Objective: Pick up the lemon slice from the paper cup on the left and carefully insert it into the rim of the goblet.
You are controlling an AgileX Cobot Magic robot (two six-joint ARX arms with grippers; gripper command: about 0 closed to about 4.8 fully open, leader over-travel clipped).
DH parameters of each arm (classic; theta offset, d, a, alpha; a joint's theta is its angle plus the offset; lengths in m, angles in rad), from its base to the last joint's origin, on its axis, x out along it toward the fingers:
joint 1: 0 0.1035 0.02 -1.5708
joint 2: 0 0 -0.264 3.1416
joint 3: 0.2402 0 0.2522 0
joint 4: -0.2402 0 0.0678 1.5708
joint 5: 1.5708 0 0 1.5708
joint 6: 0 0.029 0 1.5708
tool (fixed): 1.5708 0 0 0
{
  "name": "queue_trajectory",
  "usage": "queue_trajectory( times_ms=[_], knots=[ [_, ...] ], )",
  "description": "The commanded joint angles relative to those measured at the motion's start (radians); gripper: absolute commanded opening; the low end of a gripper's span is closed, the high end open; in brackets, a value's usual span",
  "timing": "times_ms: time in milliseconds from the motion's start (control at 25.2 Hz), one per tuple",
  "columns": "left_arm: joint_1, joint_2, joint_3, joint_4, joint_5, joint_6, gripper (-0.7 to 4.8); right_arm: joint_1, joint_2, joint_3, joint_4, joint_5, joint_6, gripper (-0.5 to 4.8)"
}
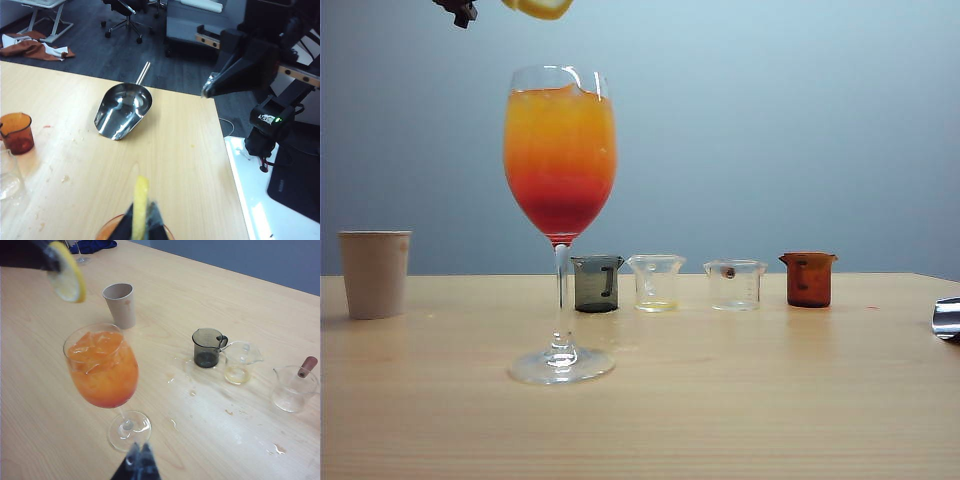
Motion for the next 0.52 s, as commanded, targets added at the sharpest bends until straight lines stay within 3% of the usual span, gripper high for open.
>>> queue_trajectory(
  times_ms=[40,199,278,517],
  knots=[
    [-0.002,-0.002,-0.042,0.085,0.003,-0.026,-0.06,0.000,-0.002,0.003,0.009,-0.003,-0.003,-0.06],
    [-0.002,-0.002,-0.124,0.269,0.002,-0.125,-0.06,0.000,-0.002,0.003,0.009,-0.004,-0.003,-0.06],
    [-0.002,-0.002,-0.150,0.332,-0.009,-0.134,-0.06,0.000,-0.002,0.003,0.008,-0.004,-0.003,-0.06],
    [0.000,-0.001,-0.168,0.387,0.004,-0.144,-0.06,0.000,-0.002,0.003,-0.012,-0.004,-0.003,-0.06]
  ],
)
